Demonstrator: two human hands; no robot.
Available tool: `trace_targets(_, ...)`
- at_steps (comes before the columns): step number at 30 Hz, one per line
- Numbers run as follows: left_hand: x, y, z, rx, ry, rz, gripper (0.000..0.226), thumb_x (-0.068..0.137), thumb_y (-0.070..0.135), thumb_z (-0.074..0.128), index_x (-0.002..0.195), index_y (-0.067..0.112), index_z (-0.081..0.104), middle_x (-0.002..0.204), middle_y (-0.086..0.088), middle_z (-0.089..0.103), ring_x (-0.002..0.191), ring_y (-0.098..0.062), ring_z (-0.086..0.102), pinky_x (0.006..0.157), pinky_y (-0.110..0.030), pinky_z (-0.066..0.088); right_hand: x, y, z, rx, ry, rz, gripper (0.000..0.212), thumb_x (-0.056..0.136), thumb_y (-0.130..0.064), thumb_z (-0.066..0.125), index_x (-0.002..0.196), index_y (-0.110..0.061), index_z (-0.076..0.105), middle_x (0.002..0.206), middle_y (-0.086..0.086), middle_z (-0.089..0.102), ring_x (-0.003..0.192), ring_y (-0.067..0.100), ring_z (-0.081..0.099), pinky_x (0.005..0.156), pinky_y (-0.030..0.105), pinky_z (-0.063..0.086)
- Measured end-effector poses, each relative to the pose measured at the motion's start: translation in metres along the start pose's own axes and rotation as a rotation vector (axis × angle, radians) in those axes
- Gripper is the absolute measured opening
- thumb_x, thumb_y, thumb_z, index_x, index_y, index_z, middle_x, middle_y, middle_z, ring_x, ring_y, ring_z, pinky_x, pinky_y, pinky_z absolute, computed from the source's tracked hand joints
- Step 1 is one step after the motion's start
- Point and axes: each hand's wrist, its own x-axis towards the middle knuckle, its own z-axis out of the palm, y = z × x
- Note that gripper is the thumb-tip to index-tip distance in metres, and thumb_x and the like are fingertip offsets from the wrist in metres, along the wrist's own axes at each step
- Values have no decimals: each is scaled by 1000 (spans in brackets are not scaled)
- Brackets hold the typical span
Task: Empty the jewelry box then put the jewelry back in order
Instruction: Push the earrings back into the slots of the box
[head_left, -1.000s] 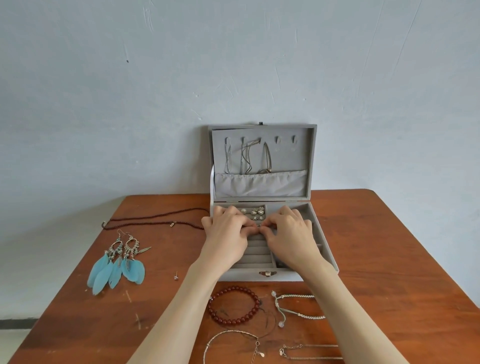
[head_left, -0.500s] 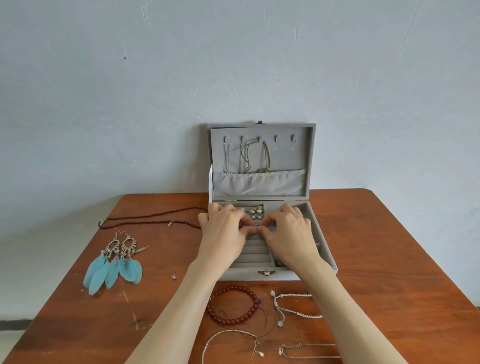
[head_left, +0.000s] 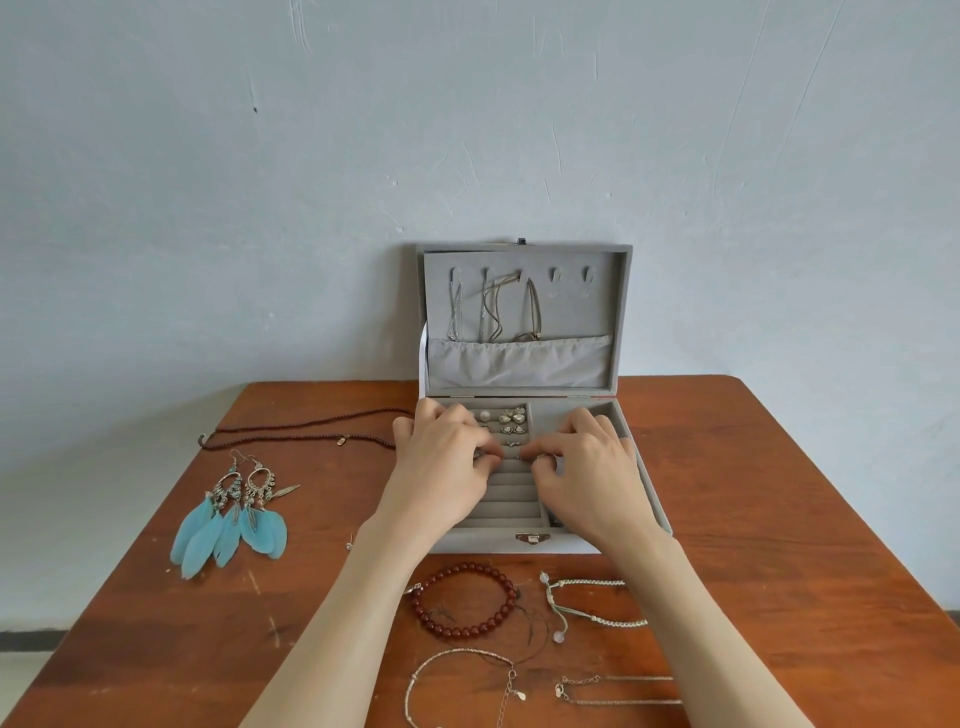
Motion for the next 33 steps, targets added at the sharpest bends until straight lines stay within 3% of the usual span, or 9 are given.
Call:
trace_targets(8,-2,-2,-2,60,10,131,22,89,39,53,106,32,67,106,10,54,109,-15,32,75,-24,11,-2,1,1,-106,-40,-26,31,91,-26,43,110,-36,65,98,-7,41,106,19,39,89,35,29)
trace_targets(12,-6,-2,-6,36,13,207,26,92,37,49,111,28,64,110,8,54,113,-14,33,86,-26,21,-6,0,1,-79,4,-58,28,93,-34,45,114,-30,62,108,-4,51,107,19,42,88,35,31)
trace_targets(16,-23,-6,-22,-126,65,252,22,90,28,54,108,22,66,102,8,57,105,-11,44,91,-31,37,-17,-5,-1,-44,83,-105,24,91,-33,49,110,-23,60,105,-2,55,102,21,49,86,36,33)
trace_targets(24,-86,-53,-52,-193,66,36,8,89,28,54,94,24,59,93,14,53,94,-5,48,82,-24,42,-52,-51,4,63,91,-259,15,89,-21,53,100,-19,63,97,-4,61,96,19,55,79,32,34)
trace_targets(27,-104,-73,-51,-178,37,-43,7,89,32,53,95,29,52,91,15,50,90,-5,49,77,-20,43,-59,-71,14,49,45,-315,15,86,-19,53,95,-18,66,93,-2,62,96,23,56,80,36,38)
trace_targets(33,-116,-91,-41,-195,84,-68,8,87,29,56,95,28,53,92,11,50,90,-5,48,83,-27,44,-58,-92,30,-84,41,-347,11,77,-21,68,86,-18,73,88,5,63,88,31,58,72,43,43)
